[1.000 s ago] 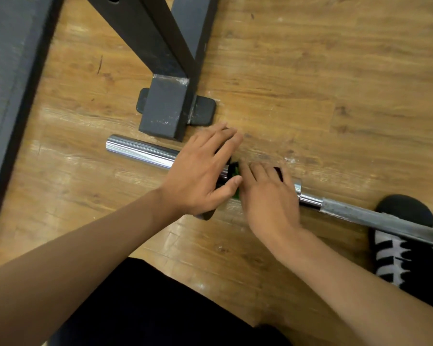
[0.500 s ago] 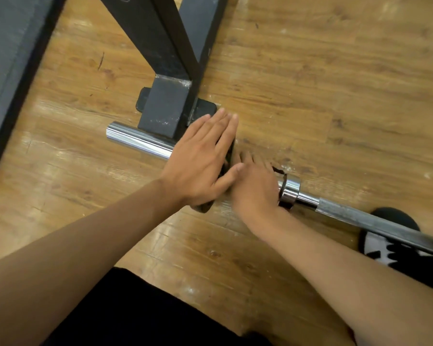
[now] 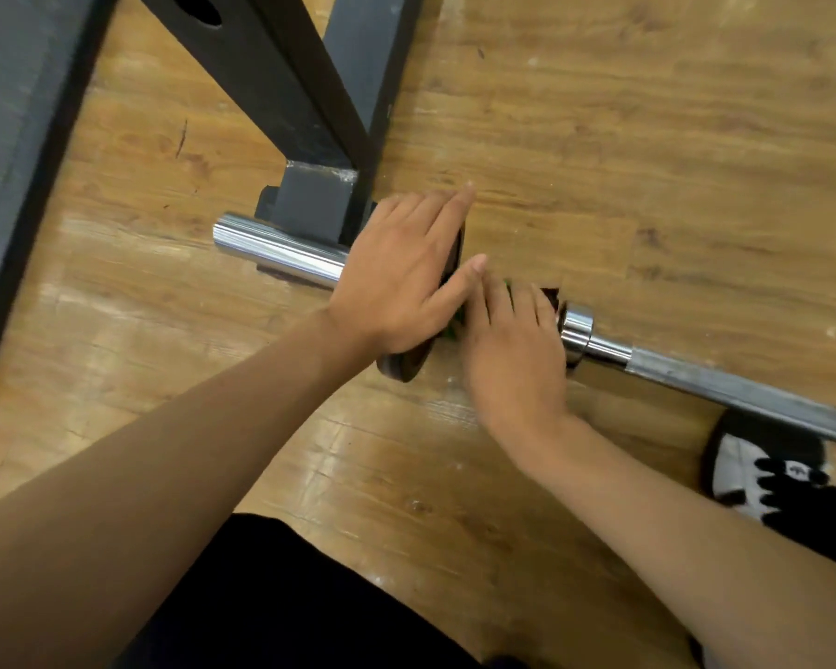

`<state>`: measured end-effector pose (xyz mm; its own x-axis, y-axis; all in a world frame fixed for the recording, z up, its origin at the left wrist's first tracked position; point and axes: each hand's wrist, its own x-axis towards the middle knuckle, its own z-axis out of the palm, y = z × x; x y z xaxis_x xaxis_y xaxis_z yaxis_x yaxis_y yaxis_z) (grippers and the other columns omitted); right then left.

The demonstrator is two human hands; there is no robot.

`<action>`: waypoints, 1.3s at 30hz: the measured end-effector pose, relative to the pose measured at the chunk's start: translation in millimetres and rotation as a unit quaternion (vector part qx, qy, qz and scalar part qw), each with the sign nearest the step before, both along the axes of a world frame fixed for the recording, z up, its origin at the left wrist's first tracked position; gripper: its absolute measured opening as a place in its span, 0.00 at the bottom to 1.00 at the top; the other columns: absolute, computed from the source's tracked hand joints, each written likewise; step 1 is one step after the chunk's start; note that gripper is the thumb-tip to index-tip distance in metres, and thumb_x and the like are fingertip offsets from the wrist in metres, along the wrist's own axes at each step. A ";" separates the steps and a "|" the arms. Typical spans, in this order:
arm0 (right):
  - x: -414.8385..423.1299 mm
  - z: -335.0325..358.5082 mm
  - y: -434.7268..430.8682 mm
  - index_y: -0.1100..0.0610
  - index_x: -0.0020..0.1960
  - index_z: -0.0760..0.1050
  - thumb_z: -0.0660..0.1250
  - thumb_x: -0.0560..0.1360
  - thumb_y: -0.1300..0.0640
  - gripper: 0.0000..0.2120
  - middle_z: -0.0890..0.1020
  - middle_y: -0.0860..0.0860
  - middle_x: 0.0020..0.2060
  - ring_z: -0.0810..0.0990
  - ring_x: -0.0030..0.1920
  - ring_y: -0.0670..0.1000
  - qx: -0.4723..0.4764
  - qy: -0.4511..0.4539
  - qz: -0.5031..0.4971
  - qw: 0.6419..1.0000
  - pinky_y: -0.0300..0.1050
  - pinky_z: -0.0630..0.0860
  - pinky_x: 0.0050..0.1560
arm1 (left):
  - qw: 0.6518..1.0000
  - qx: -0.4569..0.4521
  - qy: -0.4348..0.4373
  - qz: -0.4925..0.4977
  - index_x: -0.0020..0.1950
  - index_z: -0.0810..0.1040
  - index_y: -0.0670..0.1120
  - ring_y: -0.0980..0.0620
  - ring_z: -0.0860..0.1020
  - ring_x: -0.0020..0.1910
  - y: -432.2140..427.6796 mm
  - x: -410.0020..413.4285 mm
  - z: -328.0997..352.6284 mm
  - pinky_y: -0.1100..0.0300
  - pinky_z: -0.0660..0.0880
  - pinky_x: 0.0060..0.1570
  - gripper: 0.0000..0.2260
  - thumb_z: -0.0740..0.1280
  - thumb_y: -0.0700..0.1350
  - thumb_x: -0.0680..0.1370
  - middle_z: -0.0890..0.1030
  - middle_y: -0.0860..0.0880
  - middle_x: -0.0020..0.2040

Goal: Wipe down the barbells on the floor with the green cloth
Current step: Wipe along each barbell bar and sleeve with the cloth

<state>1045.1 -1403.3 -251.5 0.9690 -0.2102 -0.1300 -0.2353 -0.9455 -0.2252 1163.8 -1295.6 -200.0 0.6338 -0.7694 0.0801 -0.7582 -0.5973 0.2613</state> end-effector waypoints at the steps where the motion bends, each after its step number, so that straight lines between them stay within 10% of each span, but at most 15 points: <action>1: -14.3 -4.4 -3.0 0.64 0.80 0.61 0.58 0.83 0.59 0.26 0.73 0.62 0.72 0.71 0.72 0.65 -0.031 -0.022 0.023 0.999 0.57 0.61 0.78 | 1.000 -0.014 -0.015 0.008 0.76 0.71 0.35 0.38 0.74 0.69 0.7 -1.5 0.1 0.46 0.66 0.69 0.30 0.50 0.56 0.85 0.77 0.37 0.70; 4: 0.8 -11.2 -6.8 0.64 0.81 0.60 0.64 0.83 0.57 0.29 0.73 0.60 0.73 0.71 0.72 0.62 -0.012 -0.027 0.005 1.000 0.55 0.60 0.79 | 0.998 -0.032 -0.045 0.032 0.77 0.70 0.35 0.39 0.66 0.79 15.6 -24.2 -6.9 0.45 0.63 0.76 0.28 0.51 0.52 0.85 0.70 0.37 0.78; 9: 35.7 -1.2 -3.6 0.60 0.83 0.55 0.42 0.82 0.56 0.29 0.67 0.59 0.77 0.65 0.77 0.61 0.013 -0.014 0.000 1.000 0.56 0.55 0.81 | 0.999 -0.019 -0.033 0.014 0.81 0.63 0.34 0.41 0.64 0.80 5.1 -4.0 -9.9 0.49 0.57 0.79 0.30 0.51 0.53 0.85 0.68 0.37 0.79; 22: 33.7 -8.0 -3.3 0.65 0.82 0.53 0.51 0.85 0.59 0.27 0.62 0.64 0.80 0.58 0.81 0.64 0.002 -0.014 -0.032 0.999 0.58 0.52 0.82 | 0.999 -0.047 -0.005 0.010 0.77 0.69 0.35 0.39 0.72 0.73 -24.3 30.2 -10.2 0.47 0.63 0.73 0.30 0.52 0.55 0.84 0.75 0.37 0.72; 28: 90.8 -3.2 -19.3 0.58 0.70 0.73 0.53 0.83 0.54 0.19 0.81 0.56 0.61 0.78 0.62 0.58 0.082 -0.010 -0.123 0.989 0.51 0.66 0.69 | 0.999 -0.046 0.008 0.021 0.80 0.66 0.36 0.40 0.71 0.74 -35.9 39.9 -8.6 0.47 0.61 0.74 0.29 0.51 0.54 0.85 0.76 0.39 0.72; 32: 50.6 0.3 -12.7 0.63 0.80 0.62 0.46 0.81 0.57 0.29 0.74 0.65 0.71 0.72 0.72 0.65 0.017 0.007 -0.028 0.999 0.60 0.64 0.77 | 0.998 -0.056 0.004 0.028 0.80 0.67 0.37 0.41 0.69 0.76 -30.2 31.8 -8.0 0.50 0.57 0.78 0.28 0.52 0.52 0.85 0.74 0.38 0.74; 37: 92.0 2.6 -31.6 0.55 0.75 0.64 0.55 0.83 0.55 0.21 0.83 0.56 0.55 0.82 0.55 0.62 0.118 0.086 -0.131 0.981 0.51 0.69 0.46 | 0.997 -0.067 0.012 0.042 0.79 0.68 0.37 0.41 0.68 0.76 -19.2 10.4 -9.8 0.46 0.62 0.77 0.27 0.53 0.52 0.85 0.72 0.38 0.74; 39: 78.4 9.6 -19.8 0.53 0.82 0.56 0.56 0.84 0.54 0.28 0.81 0.57 0.58 0.80 0.58 0.61 0.110 0.076 -0.111 0.985 0.53 0.70 0.53 | 0.998 -0.048 0.017 0.037 0.81 0.67 0.39 0.40 0.66 0.77 -10.8 4.4 -7.6 0.46 0.61 0.77 0.28 0.53 0.53 0.85 0.70 0.38 0.76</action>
